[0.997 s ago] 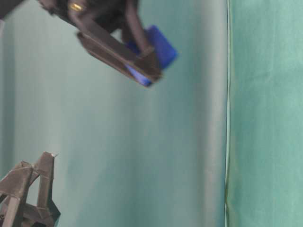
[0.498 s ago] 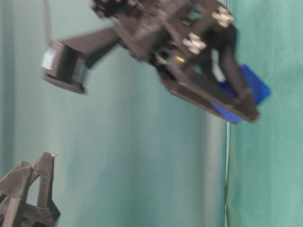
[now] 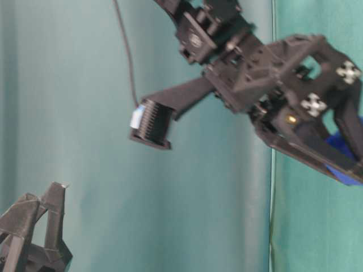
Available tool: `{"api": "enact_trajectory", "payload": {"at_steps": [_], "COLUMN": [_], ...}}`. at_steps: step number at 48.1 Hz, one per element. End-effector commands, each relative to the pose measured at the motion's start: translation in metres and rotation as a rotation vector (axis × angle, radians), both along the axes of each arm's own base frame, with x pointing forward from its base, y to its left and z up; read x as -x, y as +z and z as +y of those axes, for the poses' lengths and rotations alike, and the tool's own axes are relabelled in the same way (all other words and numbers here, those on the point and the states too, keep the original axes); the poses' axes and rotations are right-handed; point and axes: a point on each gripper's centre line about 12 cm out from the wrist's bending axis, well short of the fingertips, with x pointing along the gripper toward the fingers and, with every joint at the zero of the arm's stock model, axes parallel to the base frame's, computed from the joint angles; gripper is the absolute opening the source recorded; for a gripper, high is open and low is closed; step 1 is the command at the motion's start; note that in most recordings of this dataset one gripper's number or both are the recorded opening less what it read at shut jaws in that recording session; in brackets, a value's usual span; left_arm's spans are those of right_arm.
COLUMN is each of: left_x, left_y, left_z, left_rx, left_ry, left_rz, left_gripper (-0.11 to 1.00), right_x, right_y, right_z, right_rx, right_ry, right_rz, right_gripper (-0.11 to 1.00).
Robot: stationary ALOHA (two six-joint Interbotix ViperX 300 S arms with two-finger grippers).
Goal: Handover the blue block to the right arm after grasping it with the left arm, then place it in the designated position.
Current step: 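Carry the cube with the right gripper toward the white marker spot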
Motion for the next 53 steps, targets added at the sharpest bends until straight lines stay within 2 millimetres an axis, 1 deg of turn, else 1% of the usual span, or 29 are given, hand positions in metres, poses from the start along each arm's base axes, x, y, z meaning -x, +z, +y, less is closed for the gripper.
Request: {"api": "enact_trajectory", "payload": {"at_steps": [1,10,53], "left_x": [0.002,0.002,0.002], "left_y": [0.011,0.011,0.011], "left_z": [0.000,0.000,0.000], "left_rx": [0.000,0.000,0.000], "left_ry": [0.000,0.000,0.000], "left_rz": [-0.031,-0.029,-0.029], "left_gripper": [0.99,0.99,0.99], "right_x": [-0.011,-0.014,-0.013], "right_y": [0.011,0.000,0.001], "right_z": [-0.003,-0.004,-0.004], "right_rx": [-0.008,-0.015,-0.018], "right_ry": [-0.008,-0.018,-0.020], "right_rz": [-0.043,-0.022,-0.025], "right_gripper": [0.54,0.54,0.54]}}
